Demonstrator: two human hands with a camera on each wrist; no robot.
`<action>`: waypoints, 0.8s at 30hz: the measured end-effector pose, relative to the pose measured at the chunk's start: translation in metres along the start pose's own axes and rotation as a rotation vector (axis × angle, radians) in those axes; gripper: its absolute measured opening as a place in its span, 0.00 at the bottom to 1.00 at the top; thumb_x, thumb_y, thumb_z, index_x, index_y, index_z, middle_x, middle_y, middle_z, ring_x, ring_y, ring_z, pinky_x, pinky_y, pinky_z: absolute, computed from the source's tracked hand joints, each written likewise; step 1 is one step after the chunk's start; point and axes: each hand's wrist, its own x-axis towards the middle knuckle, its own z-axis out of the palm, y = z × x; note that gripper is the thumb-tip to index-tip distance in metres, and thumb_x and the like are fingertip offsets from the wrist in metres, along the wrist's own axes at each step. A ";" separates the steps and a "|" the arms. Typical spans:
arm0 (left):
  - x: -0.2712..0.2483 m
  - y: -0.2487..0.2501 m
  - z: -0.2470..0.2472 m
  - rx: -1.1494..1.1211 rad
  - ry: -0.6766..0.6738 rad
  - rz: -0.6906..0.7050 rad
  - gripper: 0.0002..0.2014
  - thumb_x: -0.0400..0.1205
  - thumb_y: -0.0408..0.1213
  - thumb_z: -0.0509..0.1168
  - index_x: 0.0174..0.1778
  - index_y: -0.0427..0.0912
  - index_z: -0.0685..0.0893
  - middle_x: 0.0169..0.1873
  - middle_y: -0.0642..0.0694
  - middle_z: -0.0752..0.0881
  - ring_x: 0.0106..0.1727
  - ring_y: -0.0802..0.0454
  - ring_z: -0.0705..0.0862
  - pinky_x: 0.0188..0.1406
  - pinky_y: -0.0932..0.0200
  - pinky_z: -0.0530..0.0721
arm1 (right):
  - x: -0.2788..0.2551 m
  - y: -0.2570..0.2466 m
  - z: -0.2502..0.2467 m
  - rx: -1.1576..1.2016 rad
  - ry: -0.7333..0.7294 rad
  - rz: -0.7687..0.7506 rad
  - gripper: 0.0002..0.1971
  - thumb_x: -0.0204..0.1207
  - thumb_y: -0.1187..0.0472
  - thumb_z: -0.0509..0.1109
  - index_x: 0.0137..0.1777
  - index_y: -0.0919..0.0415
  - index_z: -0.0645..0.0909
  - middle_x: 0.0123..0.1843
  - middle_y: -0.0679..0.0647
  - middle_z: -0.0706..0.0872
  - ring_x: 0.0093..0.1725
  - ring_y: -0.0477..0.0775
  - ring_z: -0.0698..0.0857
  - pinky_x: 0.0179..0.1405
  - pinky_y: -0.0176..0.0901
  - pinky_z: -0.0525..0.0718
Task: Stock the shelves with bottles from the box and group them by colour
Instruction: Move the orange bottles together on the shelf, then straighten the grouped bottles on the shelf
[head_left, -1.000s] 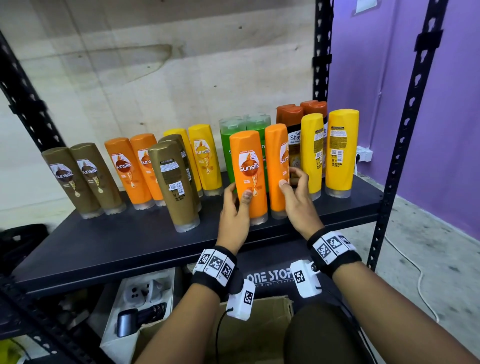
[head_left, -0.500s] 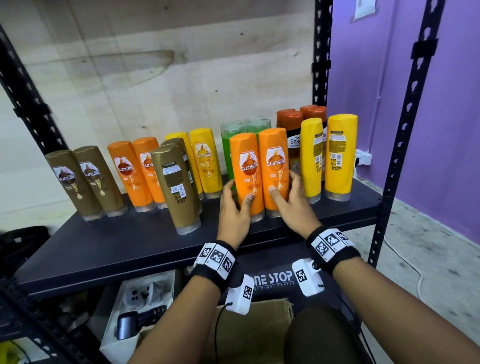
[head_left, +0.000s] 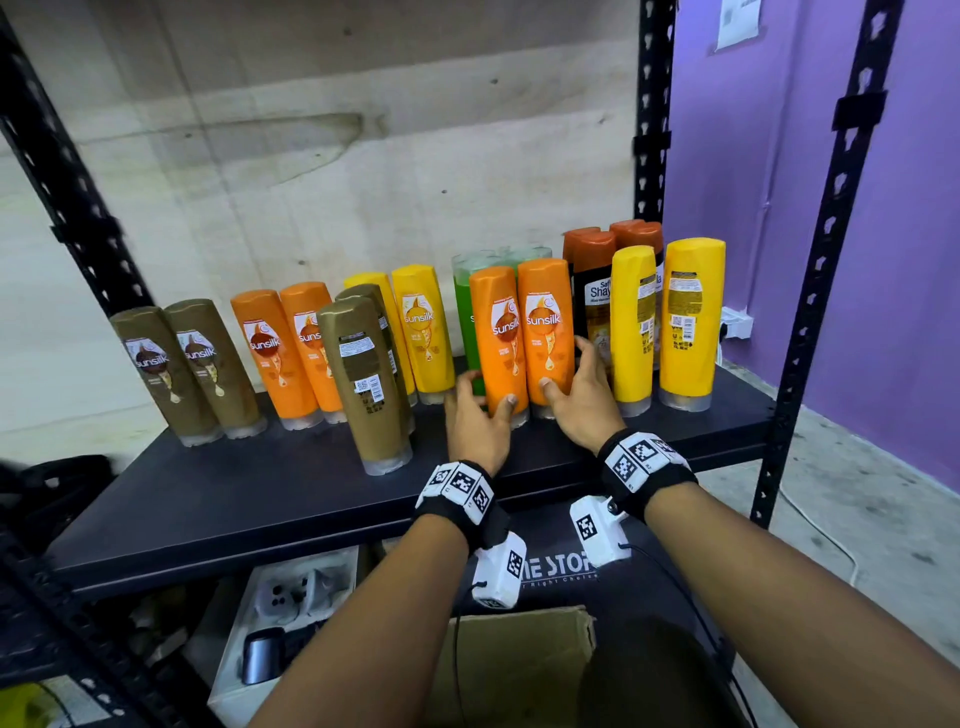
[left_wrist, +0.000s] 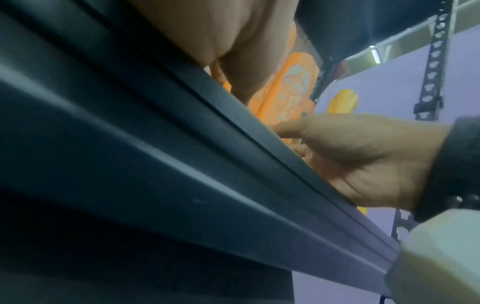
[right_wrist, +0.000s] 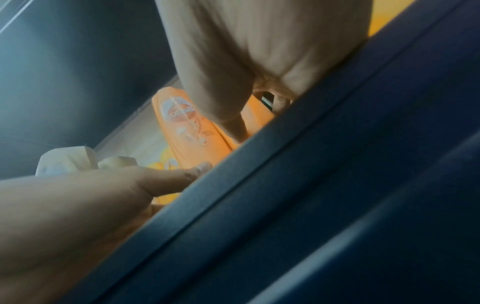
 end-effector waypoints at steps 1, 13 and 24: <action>-0.001 -0.002 0.001 0.010 0.004 0.005 0.29 0.83 0.44 0.73 0.79 0.46 0.70 0.69 0.38 0.78 0.60 0.46 0.85 0.66 0.43 0.85 | 0.000 0.000 0.001 -0.002 0.007 -0.003 0.37 0.83 0.59 0.71 0.85 0.57 0.54 0.84 0.60 0.65 0.80 0.62 0.71 0.78 0.58 0.73; -0.013 0.002 -0.011 0.091 0.063 0.031 0.16 0.85 0.42 0.68 0.67 0.41 0.81 0.60 0.43 0.85 0.60 0.46 0.86 0.63 0.45 0.85 | -0.014 0.006 0.003 -0.007 0.187 -0.072 0.28 0.80 0.60 0.72 0.77 0.59 0.65 0.75 0.59 0.73 0.71 0.59 0.78 0.69 0.60 0.82; -0.043 -0.013 -0.097 0.068 0.386 0.259 0.03 0.84 0.36 0.68 0.52 0.47 0.82 0.47 0.50 0.83 0.43 0.60 0.83 0.46 0.59 0.85 | -0.030 0.001 0.011 -0.098 0.300 -0.251 0.12 0.78 0.64 0.70 0.61 0.63 0.77 0.61 0.59 0.76 0.60 0.60 0.80 0.61 0.61 0.84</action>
